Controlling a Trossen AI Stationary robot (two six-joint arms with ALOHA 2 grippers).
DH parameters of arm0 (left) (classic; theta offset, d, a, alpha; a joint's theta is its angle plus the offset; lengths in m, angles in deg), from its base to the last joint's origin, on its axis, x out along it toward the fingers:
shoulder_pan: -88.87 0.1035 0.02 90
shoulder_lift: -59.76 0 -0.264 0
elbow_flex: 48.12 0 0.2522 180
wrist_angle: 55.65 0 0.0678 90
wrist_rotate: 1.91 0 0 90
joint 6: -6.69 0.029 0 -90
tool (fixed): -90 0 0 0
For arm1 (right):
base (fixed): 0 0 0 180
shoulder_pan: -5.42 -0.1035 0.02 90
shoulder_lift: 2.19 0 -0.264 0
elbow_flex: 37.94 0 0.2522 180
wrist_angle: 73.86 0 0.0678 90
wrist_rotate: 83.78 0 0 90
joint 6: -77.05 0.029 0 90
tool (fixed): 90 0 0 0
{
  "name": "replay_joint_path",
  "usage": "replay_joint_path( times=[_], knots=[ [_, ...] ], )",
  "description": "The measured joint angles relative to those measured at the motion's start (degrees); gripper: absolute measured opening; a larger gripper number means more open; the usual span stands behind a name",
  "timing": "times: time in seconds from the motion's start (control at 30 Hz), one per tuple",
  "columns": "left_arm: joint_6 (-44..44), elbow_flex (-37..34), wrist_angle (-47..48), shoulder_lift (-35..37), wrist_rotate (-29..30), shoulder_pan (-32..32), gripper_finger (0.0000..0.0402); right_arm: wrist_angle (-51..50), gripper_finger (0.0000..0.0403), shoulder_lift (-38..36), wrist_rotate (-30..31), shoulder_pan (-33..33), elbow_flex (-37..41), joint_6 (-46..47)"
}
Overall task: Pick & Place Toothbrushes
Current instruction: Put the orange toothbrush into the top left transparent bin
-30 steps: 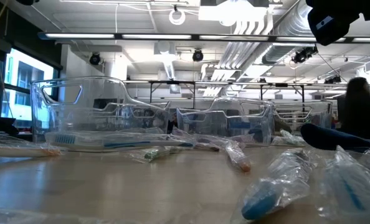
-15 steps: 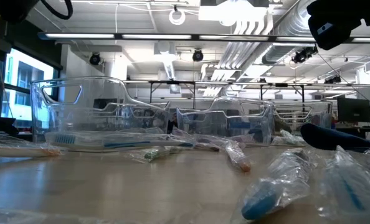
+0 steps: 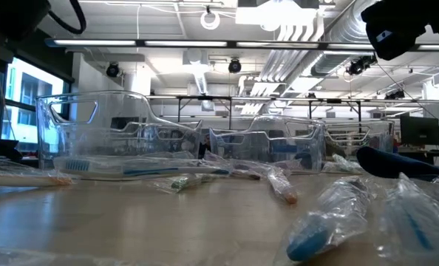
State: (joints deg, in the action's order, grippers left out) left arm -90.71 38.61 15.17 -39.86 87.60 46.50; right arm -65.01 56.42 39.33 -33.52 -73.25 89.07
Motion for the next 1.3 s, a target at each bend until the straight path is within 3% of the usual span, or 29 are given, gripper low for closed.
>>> replay_joint_path(
  times=[0.2, 1.3],
  knots=[
    [-0.28, -0.01, -0.72, -0.72, 0.26, -0.01, 0.0170, -0.22, 0.0003, 0.00, 0.03, 0.00, 0.00, 0.15],
    [1.10, 0.00, -0.86, -1.03, 1.68, -0.02, 0.0171, -0.22, 0.0003, 0.00, 0.02, 0.00, -0.01, 0.17]
  ],
)
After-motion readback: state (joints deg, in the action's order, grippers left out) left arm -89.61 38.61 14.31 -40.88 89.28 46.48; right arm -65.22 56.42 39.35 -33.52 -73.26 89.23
